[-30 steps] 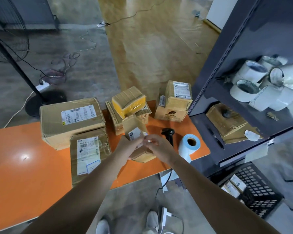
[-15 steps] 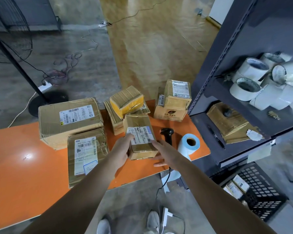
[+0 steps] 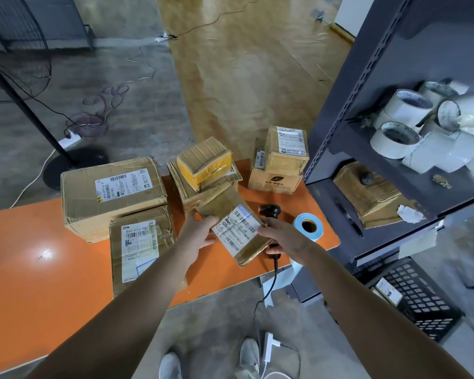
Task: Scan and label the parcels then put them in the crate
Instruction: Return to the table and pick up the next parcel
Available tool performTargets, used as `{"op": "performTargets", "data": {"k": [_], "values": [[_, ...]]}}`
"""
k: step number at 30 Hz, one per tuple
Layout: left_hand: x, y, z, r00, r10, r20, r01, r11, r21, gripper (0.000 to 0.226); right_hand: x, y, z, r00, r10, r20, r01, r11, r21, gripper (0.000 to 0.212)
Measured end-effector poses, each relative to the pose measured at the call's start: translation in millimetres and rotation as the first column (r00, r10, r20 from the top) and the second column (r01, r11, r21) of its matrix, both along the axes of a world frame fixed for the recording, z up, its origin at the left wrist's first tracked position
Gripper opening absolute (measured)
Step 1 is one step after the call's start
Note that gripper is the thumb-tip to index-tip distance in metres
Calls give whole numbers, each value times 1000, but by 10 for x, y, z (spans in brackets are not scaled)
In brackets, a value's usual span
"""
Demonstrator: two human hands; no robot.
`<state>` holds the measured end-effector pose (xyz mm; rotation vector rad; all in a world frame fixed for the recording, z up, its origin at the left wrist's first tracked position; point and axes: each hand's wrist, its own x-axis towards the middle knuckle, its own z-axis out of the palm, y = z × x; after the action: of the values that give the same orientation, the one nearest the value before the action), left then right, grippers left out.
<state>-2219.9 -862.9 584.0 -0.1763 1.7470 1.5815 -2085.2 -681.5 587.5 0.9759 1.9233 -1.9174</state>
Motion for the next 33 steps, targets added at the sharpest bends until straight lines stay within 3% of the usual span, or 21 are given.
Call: {"op": "performTargets", "data": {"k": [3, 7, 9, 13, 16, 18, 21, 27, 33], "values": [[-38, -30, -16, 1000, 5, 13, -6, 999, 42, 54, -14, 52, -22, 1000, -20, -22, 20, 999, 29, 34], [-30, -63, -87, 989, 98, 114, -109, 989, 102, 47, -91, 79, -99, 953, -276, -124, 273, 961, -38, 31], [-13, -76, -134, 973, 156, 170, -180, 974, 138, 47, -132, 20, -146, 935, -345, -83, 341, 938, -57, 33], [-10, -105, -155, 989, 91, 113, -94, 995, 19, 46, -146, -26, -260, 914, -404, -34, 404, 914, 21, 42], [-65, -149, -149, 995, 25, 94, -18, 997, -75, 52, -141, 40, -286, 944, -322, -74, 329, 937, 121, 35], [-89, -161, -162, 995, 1, 96, 8, 995, -97, 57, -166, 77, -290, 962, -260, -87, 273, 943, 189, 46], [-63, -140, -156, 994, -22, 103, 31, 995, -92, 44, -243, 115, -308, 973, -206, -104, 228, 930, 290, 47], [26, -93, -222, 999, 46, 11, -44, 990, -137, 32, -278, 221, -410, 970, -207, -126, 243, 846, 474, 31], [76, -58, -276, 988, 153, -2, -151, 973, -173, 24, -240, 269, -663, 957, -287, -37, 259, 793, 552, 36]]}}
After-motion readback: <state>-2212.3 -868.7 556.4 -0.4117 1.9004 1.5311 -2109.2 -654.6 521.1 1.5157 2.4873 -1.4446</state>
